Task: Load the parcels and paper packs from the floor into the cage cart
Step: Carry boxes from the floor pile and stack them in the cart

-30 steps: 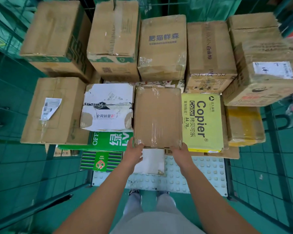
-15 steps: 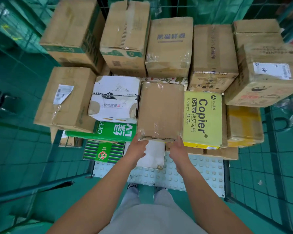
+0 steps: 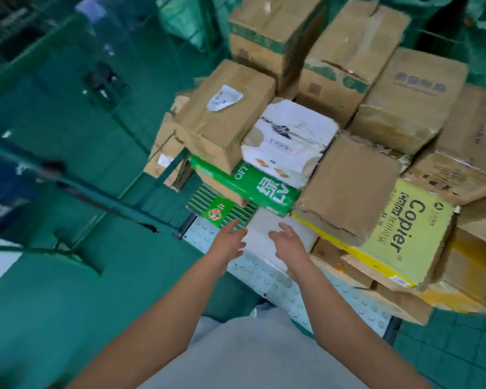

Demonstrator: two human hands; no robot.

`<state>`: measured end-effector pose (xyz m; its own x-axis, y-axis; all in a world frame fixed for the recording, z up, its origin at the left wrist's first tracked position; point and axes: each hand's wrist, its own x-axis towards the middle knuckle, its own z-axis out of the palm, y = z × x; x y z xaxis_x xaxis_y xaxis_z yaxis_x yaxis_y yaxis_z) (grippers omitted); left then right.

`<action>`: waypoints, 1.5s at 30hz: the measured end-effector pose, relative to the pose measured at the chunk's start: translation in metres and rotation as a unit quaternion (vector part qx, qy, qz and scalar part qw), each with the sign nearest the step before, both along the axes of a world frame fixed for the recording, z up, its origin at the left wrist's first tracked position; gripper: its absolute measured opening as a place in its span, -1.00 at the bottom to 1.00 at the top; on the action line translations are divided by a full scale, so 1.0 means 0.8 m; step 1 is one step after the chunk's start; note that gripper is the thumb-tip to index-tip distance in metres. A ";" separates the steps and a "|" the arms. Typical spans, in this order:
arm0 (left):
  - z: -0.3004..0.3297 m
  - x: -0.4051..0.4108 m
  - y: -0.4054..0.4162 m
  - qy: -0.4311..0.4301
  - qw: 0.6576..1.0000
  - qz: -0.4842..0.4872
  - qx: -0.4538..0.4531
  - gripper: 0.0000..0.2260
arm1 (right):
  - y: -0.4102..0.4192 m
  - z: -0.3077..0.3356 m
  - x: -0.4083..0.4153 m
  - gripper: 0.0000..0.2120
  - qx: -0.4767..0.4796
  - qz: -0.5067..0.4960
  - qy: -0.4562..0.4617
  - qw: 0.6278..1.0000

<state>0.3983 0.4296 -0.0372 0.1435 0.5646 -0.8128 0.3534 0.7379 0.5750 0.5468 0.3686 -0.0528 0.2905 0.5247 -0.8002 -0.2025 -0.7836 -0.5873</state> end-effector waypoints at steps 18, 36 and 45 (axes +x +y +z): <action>-0.019 -0.533 -0.150 -0.008 0.905 0.426 -0.005 -0.71 | 0.026 0.037 -0.515 -0.57 -0.015 0.491 -0.017 0.871; -0.055 -0.747 -0.275 -0.037 0.668 0.741 -0.058 -0.67 | 0.009 0.016 -0.835 -0.72 -0.011 0.759 -0.063 0.648; -0.041 -0.821 -0.247 -0.012 0.570 0.819 -0.069 -0.72 | 0.066 -0.006 -0.986 -0.77 -0.028 0.844 -0.037 0.534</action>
